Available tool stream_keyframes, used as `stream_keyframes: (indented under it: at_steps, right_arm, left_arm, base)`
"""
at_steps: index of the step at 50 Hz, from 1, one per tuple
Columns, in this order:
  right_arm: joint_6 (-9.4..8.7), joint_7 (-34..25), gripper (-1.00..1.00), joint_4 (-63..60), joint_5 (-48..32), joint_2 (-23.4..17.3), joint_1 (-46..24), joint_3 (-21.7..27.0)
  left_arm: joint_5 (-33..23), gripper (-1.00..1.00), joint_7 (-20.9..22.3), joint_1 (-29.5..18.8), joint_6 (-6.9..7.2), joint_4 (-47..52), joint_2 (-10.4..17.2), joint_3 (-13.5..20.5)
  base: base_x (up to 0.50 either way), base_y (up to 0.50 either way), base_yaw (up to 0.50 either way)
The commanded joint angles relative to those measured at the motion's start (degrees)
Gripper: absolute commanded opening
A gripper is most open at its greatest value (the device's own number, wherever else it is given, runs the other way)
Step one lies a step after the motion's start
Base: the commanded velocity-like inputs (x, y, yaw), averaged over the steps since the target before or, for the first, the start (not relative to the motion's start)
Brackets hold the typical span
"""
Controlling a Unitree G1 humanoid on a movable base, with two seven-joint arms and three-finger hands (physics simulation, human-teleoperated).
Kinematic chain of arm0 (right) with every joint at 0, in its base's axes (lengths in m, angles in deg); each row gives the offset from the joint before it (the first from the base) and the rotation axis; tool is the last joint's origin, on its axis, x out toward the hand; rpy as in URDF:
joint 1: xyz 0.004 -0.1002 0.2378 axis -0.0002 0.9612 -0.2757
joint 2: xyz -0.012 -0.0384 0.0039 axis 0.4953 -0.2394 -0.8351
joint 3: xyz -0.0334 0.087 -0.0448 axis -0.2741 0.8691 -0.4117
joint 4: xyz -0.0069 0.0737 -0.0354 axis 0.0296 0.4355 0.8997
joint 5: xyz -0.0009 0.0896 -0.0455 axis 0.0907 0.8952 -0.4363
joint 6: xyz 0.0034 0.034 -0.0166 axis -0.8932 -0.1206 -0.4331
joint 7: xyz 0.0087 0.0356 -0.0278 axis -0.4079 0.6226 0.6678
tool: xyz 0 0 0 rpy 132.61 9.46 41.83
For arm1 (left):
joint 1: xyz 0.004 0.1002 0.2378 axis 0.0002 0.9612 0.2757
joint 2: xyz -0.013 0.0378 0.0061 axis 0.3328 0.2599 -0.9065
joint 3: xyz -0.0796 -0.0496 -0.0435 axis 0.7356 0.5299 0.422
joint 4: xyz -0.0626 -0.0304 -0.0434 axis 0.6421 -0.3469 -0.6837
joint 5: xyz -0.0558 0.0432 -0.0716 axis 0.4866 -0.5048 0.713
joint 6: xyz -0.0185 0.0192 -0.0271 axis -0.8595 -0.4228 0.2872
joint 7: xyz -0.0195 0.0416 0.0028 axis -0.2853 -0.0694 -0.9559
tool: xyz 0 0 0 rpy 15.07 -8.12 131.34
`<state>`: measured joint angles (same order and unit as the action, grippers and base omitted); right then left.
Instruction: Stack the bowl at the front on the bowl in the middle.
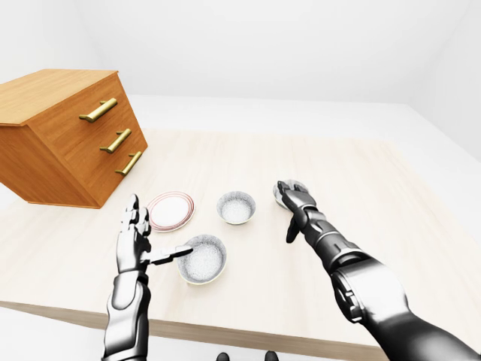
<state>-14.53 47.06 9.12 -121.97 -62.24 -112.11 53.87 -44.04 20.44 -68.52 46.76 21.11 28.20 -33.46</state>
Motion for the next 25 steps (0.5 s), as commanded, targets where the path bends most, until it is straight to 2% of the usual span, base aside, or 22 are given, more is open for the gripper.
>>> stream_keyframes:
  at_steps: [1,11,12,13,14,15,25]
  right_arm:
    - [-2.45,-0.89,1.0,0.42,-0.82,0.68,0.2,0.07]
    - [-3.71,-0.78,1.0,0.58,-1.85,0.83,-0.09,0.09]
    - [-3.71,-0.6,0.72,0.6,-2.04,0.81,-0.13,0.06]
    - [-3.71,-0.56,0.15,0.63,-2.55,0.77,-0.16,-0.22]
    - [-3.71,-0.36,-0.58,0.62,-2.62,0.77,-0.23,-0.11]
    - [-3.71,-0.18,-1.0,0.63,-2.84,0.73,-0.4,-0.13]
    - [-3.71,3.04,-1.0,0.74,-3.48,0.25,-1.42,0.54]
  left_arm:
    - [1.15,1.0,1.05,0.35,0.0,-1.33,0.36,1.21]
    - [1.8,1.0,1.38,0.29,0.0,-2.41,0.6,1.56]
    - [1.84,1.0,1.4,0.31,0.0,-2.38,0.62,1.57]
    - [1.92,1.0,1.44,0.31,0.0,-2.39,0.62,1.59]
    - [1.97,1.0,1.46,0.29,0.0,-2.44,0.63,1.6]
    - [2.09,1.0,1.53,0.28,0.0,-2.54,0.64,1.63]
    - [3.3,1.0,2.31,0.64,0.0,-1.88,0.55,1.75]
  base:
    - [0.0,0.0,0.0]
    - [0.0,0.0,0.0]
    - [0.0,0.0,0.0]
    - [0.0,0.0,0.0]
    - [0.0,0.0,0.0]
    - [0.0,0.0,0.0]
    - [0.0,0.0,0.0]
